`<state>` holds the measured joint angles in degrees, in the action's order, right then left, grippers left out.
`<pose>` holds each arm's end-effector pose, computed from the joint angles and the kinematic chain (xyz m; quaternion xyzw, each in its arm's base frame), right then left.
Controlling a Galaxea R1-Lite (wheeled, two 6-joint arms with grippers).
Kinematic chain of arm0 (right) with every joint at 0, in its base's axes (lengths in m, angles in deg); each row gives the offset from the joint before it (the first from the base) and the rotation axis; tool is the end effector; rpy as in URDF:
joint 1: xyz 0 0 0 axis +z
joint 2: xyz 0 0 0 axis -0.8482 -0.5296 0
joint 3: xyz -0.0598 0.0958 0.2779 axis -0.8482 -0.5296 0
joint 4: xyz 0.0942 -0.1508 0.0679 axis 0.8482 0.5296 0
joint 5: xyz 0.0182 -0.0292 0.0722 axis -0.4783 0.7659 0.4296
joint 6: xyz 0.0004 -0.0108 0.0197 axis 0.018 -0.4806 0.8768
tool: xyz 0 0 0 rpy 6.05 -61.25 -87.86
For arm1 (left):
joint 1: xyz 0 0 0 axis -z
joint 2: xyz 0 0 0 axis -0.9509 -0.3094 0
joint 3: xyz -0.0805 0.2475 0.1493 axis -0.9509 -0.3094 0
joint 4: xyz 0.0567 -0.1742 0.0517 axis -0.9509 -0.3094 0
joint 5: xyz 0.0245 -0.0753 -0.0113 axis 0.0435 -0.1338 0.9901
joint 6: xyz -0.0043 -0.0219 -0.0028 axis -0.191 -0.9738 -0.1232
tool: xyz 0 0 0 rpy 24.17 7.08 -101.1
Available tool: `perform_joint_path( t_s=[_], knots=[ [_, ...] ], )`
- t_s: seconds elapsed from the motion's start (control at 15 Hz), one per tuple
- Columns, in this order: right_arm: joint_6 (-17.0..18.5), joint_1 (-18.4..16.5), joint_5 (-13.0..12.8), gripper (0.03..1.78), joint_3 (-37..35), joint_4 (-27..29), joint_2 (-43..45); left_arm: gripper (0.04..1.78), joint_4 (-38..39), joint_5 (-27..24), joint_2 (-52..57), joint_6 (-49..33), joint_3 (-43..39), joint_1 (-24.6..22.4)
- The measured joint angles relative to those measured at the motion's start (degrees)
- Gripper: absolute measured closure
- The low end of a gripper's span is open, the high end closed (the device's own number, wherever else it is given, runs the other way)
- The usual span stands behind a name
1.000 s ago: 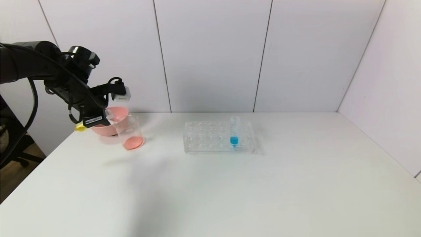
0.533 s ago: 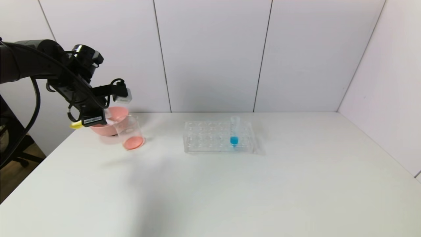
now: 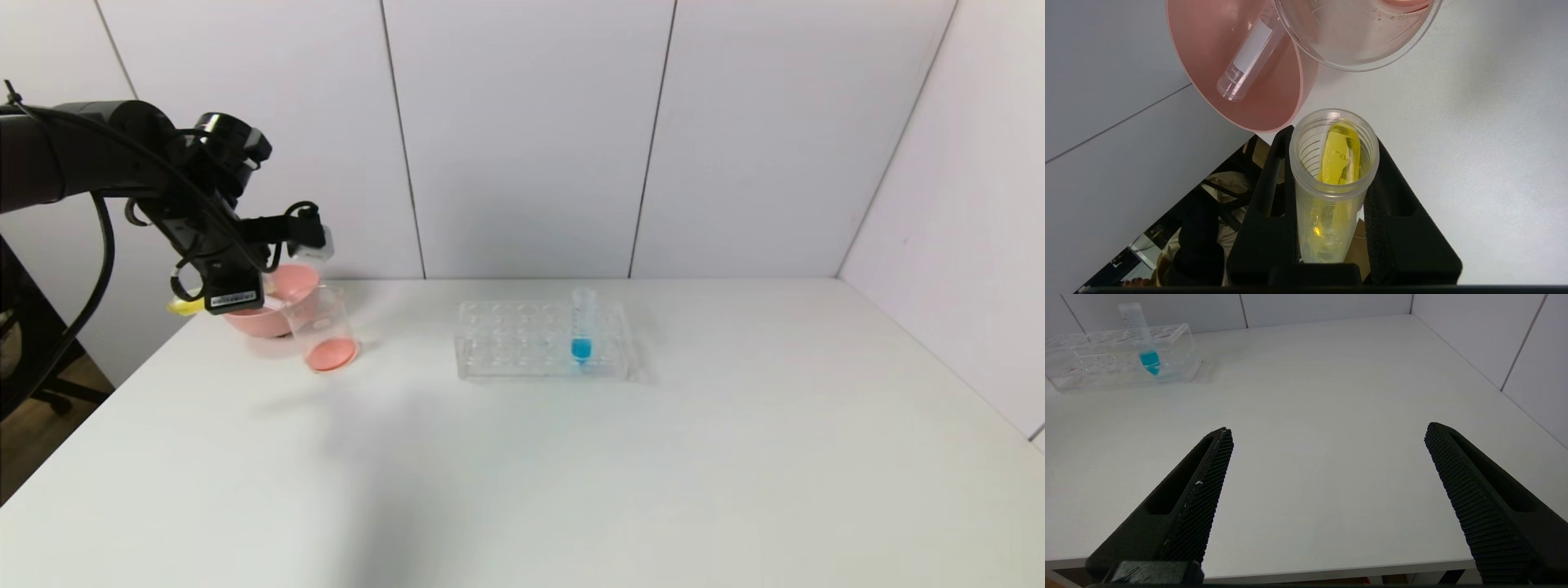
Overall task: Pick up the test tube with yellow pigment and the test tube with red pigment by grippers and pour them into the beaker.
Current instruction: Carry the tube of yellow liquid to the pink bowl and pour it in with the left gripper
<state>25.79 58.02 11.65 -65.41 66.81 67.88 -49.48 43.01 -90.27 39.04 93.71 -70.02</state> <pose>-0.0228 -0.0008 0.0759 0.0449 -0.0027 -0.0191 0.9988 0.3898 -0.0078 0.2396 0.5426 0.4276 -0.1704 0.7026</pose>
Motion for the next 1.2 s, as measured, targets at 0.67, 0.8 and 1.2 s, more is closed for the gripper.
perform_joint_path(
  t_s=[0.67, 0.8, 1.2],
  knots=[
    [0.0, 0.0, 0.0, 0.1, 0.0, 0.0, 0.0, 1.36, 0.6, 6.6, 0.1, 1.2, 0.0, 2.2],
    [0.0, 0.0, 0.0, 0.1, 0.0, 0.0, 0.0, 1.36, 0.6, 7.8, 0.2, 1.2, 0.0, 2.9],
    [0.0, 0.0, 0.0, 0.1, 0.0, 0.0, 0.0, 1.36, 0.5, 13.1, -0.4, 1.6, 0.0, 4.4]
  ],
)
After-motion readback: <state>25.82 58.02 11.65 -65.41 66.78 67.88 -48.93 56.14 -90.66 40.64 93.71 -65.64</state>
